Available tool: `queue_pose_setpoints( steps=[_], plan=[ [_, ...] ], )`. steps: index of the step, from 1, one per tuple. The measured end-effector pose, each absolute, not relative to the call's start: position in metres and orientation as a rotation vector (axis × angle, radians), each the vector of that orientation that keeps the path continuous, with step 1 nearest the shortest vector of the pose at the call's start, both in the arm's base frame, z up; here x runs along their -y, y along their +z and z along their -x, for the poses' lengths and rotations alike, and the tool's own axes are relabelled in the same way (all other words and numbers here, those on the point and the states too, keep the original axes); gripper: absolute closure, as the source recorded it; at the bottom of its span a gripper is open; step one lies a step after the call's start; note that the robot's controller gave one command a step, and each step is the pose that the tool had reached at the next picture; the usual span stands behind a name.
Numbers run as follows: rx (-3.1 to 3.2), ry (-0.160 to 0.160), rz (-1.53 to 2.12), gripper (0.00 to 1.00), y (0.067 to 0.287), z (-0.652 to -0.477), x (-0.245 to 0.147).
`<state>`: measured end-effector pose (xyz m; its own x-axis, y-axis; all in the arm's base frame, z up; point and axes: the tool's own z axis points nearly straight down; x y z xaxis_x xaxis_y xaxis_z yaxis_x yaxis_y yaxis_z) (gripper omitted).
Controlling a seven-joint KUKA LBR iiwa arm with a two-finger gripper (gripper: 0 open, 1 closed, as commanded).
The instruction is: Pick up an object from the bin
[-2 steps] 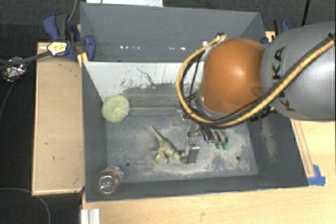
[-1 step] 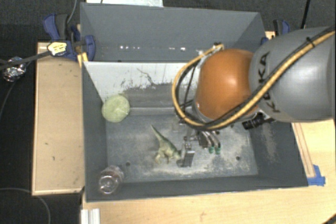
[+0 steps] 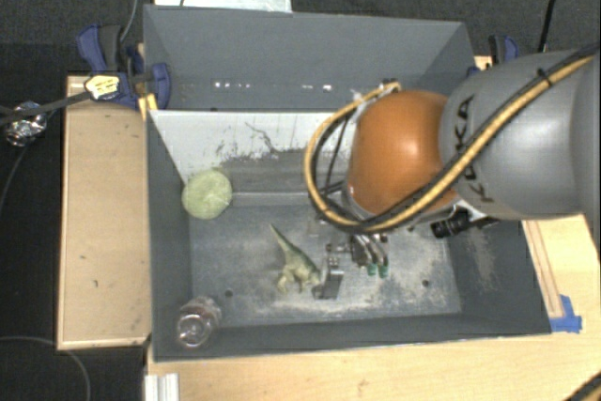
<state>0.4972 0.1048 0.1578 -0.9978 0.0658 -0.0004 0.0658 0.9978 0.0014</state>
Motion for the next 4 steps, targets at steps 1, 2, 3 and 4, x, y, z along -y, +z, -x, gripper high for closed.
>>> queue_pose_setpoints(
  steps=[1, 2, 3, 4],
  plan=[
    [-3.132, 0.003, -0.238, 0.00, 0.142, -0.498, -0.110],
    [-3.140, 0.003, 0.071, 0.00, 0.125, -0.502, -0.109],
    [-3.121, 0.002, 0.335, 0.00, 0.091, -0.511, -0.110],
    [-3.049, 0.003, 0.739, 1.00, 0.072, -0.519, -0.113]
  ],
)
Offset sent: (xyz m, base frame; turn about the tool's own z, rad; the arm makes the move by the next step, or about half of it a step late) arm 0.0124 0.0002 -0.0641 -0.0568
